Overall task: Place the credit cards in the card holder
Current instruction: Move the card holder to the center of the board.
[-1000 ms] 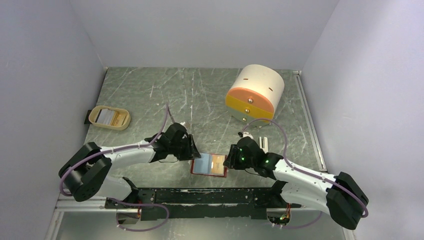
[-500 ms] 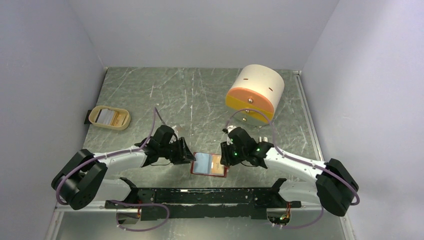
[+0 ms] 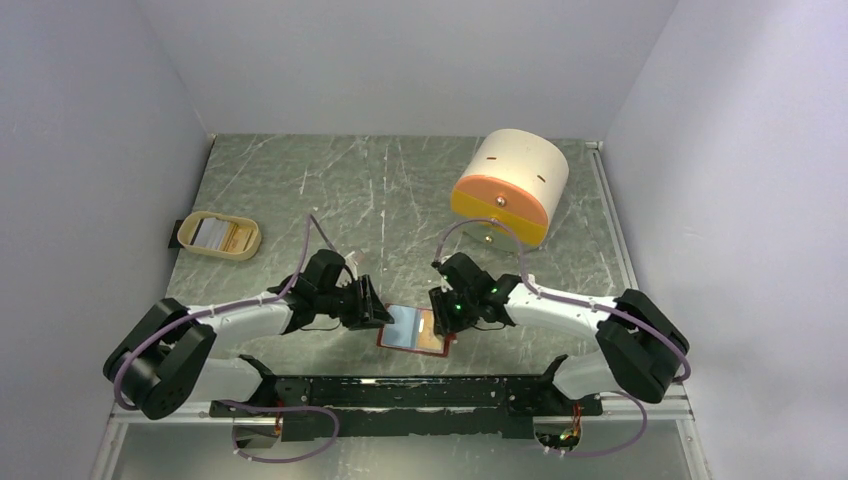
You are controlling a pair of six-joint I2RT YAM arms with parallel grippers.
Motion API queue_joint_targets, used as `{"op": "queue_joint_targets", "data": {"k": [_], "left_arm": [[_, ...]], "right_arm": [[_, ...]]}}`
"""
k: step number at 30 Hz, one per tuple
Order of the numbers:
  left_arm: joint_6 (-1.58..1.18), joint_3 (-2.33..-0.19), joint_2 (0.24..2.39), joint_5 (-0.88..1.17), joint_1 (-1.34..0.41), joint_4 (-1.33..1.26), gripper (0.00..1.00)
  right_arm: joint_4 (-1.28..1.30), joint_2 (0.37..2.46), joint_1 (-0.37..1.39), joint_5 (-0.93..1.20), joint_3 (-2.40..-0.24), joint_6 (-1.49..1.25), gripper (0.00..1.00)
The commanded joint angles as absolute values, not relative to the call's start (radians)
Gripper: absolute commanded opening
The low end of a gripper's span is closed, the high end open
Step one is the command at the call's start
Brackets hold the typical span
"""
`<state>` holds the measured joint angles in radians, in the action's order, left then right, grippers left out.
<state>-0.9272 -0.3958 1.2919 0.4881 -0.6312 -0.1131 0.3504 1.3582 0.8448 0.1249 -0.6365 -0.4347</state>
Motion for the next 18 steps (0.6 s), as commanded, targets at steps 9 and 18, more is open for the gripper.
{"op": "queue_joint_targets", "data": {"k": [9, 18], "left_arm": [[-0.850, -0.379, 1.157, 0.438, -0.518, 0.022, 0.46], [-0.834, -0.380, 1.174, 0.441, -0.515, 0.042, 0.43]], "right_arm": [[0.084, 1.531, 1.015, 0.249, -0.683, -0.635, 0.40], [0.281, 1.596, 1.081, 0.177, -0.775, -0.376, 0.38]]}}
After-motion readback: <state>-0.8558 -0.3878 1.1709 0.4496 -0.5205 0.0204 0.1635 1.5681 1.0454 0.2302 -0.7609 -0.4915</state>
